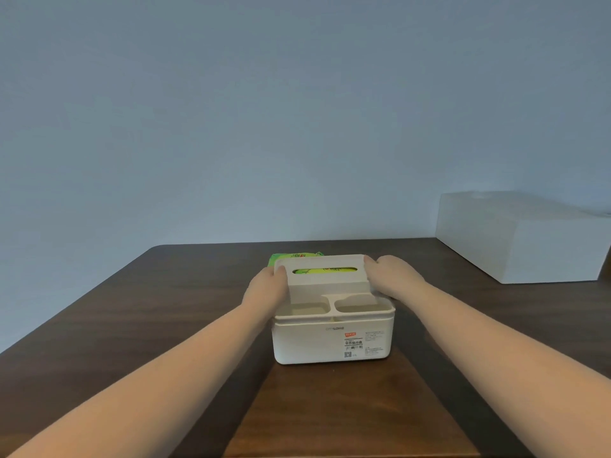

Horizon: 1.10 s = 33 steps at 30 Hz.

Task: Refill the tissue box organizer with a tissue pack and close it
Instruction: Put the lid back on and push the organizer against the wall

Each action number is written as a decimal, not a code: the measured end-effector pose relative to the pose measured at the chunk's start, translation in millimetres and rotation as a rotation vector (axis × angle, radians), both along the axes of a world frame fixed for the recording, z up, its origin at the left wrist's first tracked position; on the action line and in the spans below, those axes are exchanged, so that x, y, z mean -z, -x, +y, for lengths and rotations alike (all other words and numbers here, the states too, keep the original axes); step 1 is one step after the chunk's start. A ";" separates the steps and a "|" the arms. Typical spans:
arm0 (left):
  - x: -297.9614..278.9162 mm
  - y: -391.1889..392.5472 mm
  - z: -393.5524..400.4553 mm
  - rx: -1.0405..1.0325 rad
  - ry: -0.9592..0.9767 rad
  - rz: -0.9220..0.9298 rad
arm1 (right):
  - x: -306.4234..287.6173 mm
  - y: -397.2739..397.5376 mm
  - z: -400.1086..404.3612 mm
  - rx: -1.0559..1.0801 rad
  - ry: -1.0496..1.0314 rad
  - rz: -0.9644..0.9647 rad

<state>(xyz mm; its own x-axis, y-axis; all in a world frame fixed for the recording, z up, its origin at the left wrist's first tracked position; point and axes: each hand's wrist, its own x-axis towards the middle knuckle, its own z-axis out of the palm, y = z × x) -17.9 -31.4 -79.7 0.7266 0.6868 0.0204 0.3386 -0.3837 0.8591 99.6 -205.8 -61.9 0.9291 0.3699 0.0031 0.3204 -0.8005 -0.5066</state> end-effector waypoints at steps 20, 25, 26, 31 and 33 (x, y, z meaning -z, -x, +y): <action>19.0 50.0 -13.2 0.072 -0.049 0.030 | 9.0 50.9 -57.5 -0.210 -0.096 0.099; 21.0 49.7 -15.6 0.051 0.072 0.022 | 13.4 51.9 -56.9 -0.190 -0.047 0.158; 18.8 49.5 -15.7 0.056 0.073 0.030 | 11.4 52.2 -57.4 -0.183 -0.035 0.178; 7.6 51.2 -15.9 0.025 -0.017 0.143 | 0.6 59.0 -53.2 -0.084 -0.040 0.318; 4.5 52.8 -15.6 0.017 -0.146 0.188 | -1.2 62.3 -49.5 -0.052 -0.070 0.307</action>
<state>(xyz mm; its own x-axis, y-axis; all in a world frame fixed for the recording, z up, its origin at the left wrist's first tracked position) -70.7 -47.0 -84.2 0.7385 0.6740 -0.0177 0.4795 -0.5066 0.7165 37.3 -255.3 -60.7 0.8703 0.4258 -0.2474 0.1834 -0.7466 -0.6395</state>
